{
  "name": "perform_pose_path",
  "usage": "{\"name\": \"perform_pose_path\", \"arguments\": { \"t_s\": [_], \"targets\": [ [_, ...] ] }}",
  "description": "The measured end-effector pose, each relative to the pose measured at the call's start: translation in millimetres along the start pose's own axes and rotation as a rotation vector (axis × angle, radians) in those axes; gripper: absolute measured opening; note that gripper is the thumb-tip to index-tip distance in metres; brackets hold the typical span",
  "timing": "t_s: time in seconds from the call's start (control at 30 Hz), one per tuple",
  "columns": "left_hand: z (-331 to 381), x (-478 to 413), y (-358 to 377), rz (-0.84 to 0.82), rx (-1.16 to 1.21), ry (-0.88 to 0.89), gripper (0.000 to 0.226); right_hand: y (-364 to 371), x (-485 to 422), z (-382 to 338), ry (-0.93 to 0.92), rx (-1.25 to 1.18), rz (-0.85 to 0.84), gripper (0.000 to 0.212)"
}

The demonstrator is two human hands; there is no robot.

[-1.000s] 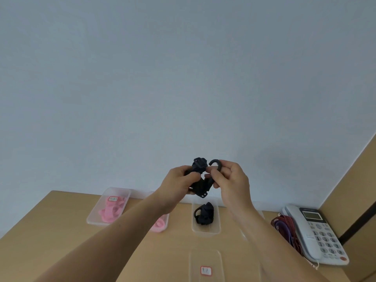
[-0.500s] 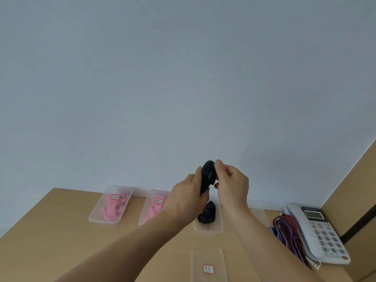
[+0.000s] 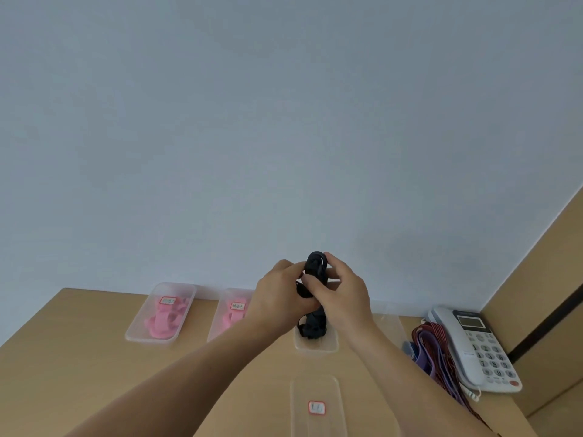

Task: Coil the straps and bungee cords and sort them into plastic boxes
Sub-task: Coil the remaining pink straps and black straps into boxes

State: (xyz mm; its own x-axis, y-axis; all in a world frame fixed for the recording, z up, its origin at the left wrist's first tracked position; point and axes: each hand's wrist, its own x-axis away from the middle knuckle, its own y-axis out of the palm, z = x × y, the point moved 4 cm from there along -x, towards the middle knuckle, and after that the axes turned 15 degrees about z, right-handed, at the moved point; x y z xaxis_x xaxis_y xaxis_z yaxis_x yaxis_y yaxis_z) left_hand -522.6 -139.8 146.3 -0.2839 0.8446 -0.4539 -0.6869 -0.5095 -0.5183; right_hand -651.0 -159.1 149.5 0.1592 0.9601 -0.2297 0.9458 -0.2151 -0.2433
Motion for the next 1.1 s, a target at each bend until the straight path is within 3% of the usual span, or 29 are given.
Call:
{"name": "perform_pose_path", "arguments": {
  "t_s": [0.1,0.2,0.33,0.43,0.53,0.73,0.83,0.93,1.1],
  "targets": [
    [-12.8,2.3,4.3,-0.045,0.028,-0.039,0.032,7.1,6.1,4.9,-0.055,0.031,-0.026,0.026],
    [-21.8,5.6,8.8,-0.212,0.120,-0.084,0.039,7.3,6.1,11.4,-0.089,0.082,-0.004,0.029],
    [-47.7,3.7,-0.2,-0.418,0.362,-0.348,0.076,4.0,0.8,19.3,-0.117,0.177,-0.174,0.034],
    [-61.8,-2.2,-6.9,-0.468,0.550,-0.512,0.055,8.1,0.6,24.1,-0.125,0.257,-0.357,0.035],
    [-65.2,-0.8,2.2,-0.553,0.541,-0.487,0.034,16.2,1.6,30.7,-0.145,0.331,-0.424,0.034],
    [-75.8,-0.8,26.6,-0.465,0.732,-0.657,0.027,10.0,-10.3,59.7,0.042,0.148,-0.147,0.022],
    [-79.8,-3.2,43.3,-0.460,0.794,-0.709,0.030,5.2,-20.6,72.3,0.131,0.046,-0.236,0.016],
    [-83.3,-10.4,58.0,-0.412,0.814,-0.720,0.030,0.8,-36.7,87.4,0.184,-0.008,-0.362,0.027],
    [-88.9,-13.2,91.8,-0.350,0.803,-0.769,0.029,-3.0,-74.4,111.2,0.132,0.107,-0.543,0.045]
  ]
}}
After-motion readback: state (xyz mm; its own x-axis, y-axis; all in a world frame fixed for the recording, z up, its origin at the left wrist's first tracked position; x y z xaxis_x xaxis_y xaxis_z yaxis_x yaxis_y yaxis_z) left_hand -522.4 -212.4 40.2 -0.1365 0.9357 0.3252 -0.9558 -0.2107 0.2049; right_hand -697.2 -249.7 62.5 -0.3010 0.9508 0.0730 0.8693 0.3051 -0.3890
